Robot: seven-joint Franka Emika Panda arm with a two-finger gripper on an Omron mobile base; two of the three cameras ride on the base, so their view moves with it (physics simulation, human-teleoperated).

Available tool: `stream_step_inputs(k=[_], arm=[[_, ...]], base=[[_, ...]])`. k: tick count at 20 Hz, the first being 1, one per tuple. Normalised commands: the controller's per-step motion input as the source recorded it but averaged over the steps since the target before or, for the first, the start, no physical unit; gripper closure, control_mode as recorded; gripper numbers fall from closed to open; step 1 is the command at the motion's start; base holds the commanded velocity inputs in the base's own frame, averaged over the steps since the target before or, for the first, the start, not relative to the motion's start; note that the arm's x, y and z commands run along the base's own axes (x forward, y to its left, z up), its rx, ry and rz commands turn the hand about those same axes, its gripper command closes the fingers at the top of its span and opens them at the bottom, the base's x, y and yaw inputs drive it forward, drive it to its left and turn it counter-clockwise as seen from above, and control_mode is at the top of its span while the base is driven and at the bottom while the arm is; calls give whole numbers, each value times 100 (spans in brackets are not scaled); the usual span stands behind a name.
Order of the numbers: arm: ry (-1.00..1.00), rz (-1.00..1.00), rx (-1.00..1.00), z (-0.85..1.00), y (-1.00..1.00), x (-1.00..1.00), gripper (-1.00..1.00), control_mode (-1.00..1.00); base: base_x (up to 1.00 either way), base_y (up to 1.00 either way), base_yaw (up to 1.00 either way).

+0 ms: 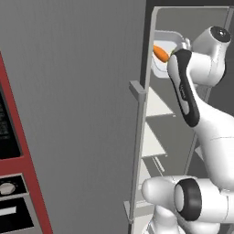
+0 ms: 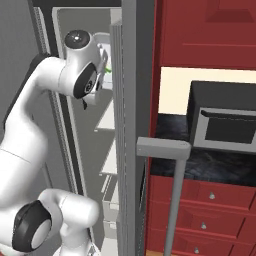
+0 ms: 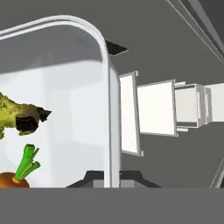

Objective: Take the carrot and broccoli out of the freezer and place them in the tupperware container on the counter. Then put the tupperware containing the vegetables back in the freezer.

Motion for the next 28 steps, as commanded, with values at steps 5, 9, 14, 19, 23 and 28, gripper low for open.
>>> stream_step_inputs(k=[5,9,14,19,23,28], arm=[[3,4,0,0,0,100,100,-100],[1,2,0,0,0,100,100,-100],[-1,0,0,0,-10,96,100,-100],[0,0,0,0,-17,78,100,-100],[0,1,1,0,-34,67,100,-100],[0,2,0,0,-12,60,-100,-100]], base=[[0,0,0],[0,0,0],[0,0,0],[0,0,0],[0,0,0],[0,0,0]])
